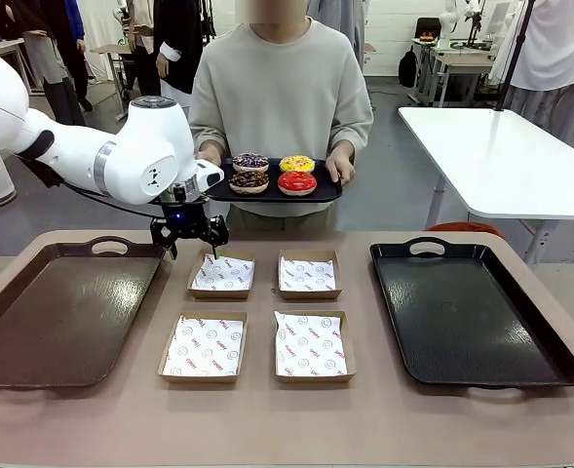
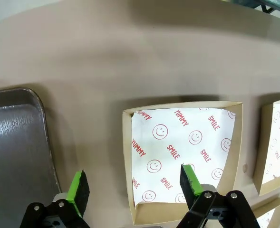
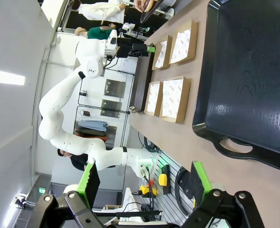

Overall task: Individually package the donuts and arrange them on the tray.
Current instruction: Pick up one Paper togo box.

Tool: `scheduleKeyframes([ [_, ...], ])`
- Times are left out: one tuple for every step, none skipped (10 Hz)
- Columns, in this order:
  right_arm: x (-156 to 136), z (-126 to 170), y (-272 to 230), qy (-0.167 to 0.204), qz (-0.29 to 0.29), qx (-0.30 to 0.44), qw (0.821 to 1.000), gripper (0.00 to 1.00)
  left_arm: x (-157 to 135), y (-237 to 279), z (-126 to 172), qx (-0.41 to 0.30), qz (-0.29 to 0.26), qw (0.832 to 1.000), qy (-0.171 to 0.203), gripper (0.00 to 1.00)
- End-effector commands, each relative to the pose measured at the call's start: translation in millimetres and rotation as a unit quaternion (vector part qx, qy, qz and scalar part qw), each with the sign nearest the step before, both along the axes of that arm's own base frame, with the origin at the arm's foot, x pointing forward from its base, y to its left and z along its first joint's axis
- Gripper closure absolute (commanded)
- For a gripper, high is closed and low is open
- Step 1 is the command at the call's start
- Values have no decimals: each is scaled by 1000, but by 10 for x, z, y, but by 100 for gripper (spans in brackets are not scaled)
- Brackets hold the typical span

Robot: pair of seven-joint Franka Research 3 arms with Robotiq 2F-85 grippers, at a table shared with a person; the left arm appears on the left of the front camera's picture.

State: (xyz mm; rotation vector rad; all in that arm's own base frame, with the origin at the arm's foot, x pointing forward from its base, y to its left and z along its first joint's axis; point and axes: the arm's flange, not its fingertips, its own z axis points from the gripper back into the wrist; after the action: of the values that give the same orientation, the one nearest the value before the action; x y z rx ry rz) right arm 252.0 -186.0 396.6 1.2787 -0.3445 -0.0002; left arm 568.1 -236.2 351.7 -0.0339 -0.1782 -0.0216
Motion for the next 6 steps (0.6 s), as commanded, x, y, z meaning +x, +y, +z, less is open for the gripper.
scheduleKeyframes([
  [-10, 0, -5, -2, 1, 3, 1000, 0, -27, -1, 19, 0, 2, 1000, 7, 0],
  [-10, 0, -5, -2, 1, 3, 1000, 0, -27, -1, 19, 0, 2, 1000, 7, 0],
  [-10, 0, -5, -2, 1, 3, 1000, 0, -27, -1, 19, 0, 2, 1000, 7, 0],
  [-10, 0, -5, -2, 1, 3, 1000, 0, -27, -1, 19, 0, 2, 1000, 7, 0],
  [-10, 0, -5, -2, 1, 3, 1000, 0, -27, -1, 19, 0, 2, 1000, 7, 0],
  [-10, 0, -5, -2, 1, 3, 1000, 0, -27, -1, 19, 0, 2, 1000, 7, 0],
])
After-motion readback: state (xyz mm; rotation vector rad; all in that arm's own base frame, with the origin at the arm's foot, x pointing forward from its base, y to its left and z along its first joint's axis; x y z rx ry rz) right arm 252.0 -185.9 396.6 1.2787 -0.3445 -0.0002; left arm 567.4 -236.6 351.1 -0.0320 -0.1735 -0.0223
